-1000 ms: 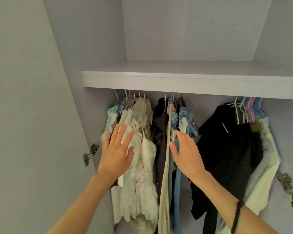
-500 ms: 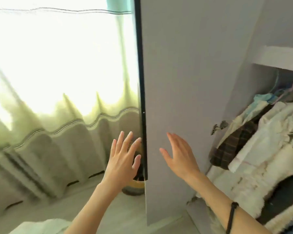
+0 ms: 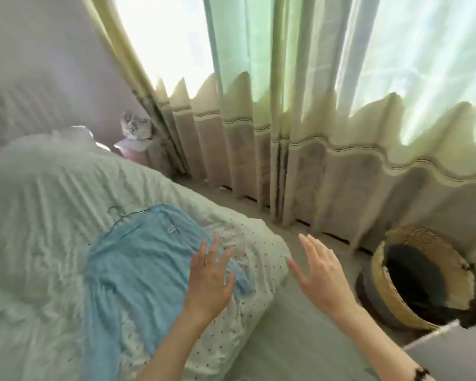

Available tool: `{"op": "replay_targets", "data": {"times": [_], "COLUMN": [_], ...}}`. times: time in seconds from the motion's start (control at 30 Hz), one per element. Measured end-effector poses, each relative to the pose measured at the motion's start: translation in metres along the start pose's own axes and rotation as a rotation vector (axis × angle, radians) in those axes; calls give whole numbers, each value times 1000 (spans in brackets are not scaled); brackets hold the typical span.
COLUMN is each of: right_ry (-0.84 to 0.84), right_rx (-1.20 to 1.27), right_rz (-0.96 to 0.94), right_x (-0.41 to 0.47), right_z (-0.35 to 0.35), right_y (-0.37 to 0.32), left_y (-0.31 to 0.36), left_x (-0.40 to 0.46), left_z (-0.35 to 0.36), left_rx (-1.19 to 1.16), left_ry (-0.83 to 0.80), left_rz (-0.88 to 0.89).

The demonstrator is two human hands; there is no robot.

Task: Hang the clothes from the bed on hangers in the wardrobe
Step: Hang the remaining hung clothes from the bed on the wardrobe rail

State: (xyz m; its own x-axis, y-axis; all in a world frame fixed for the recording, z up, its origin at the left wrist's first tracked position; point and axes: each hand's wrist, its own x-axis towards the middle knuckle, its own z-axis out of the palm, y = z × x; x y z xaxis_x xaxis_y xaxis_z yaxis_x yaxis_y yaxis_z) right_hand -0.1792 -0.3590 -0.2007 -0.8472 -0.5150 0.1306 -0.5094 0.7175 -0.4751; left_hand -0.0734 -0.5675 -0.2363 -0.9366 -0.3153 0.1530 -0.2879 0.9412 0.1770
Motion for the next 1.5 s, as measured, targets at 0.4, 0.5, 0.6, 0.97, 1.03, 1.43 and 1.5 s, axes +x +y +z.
{"op": "replay_targets", "data": {"times": [0.4,0.5,0.6,0.97,1.03,1.43,1.5], "right_ry": [-354,-450,-568,-699,-743,-631,-590], "right_rx": [46,42,-8,-251,-281,-365,-425], "right_rz": [-227,-218,-231,-355,-380,-506,-518], "right_x": [85,115,145,311,342,487,494], "right_z": [194,248,295,433,460,637,651], "right_y": [-170,-203,-223,-269,-275,-303,-302], "left_y": [-234,-298,-337,-452,-468,-547,-551], "left_x": [-94,-88,-87,-22,-9,50,52], "left_z": [50,64,72,133,157,265,272], "left_rx": [-125,-142,-232,-363,-399,-327,-335], "left_ry": [-364,-431,-460,-364,-399,-496,-539], "left_rz": [-533,-623,-733,-899,-939,-1061,-1066]}}
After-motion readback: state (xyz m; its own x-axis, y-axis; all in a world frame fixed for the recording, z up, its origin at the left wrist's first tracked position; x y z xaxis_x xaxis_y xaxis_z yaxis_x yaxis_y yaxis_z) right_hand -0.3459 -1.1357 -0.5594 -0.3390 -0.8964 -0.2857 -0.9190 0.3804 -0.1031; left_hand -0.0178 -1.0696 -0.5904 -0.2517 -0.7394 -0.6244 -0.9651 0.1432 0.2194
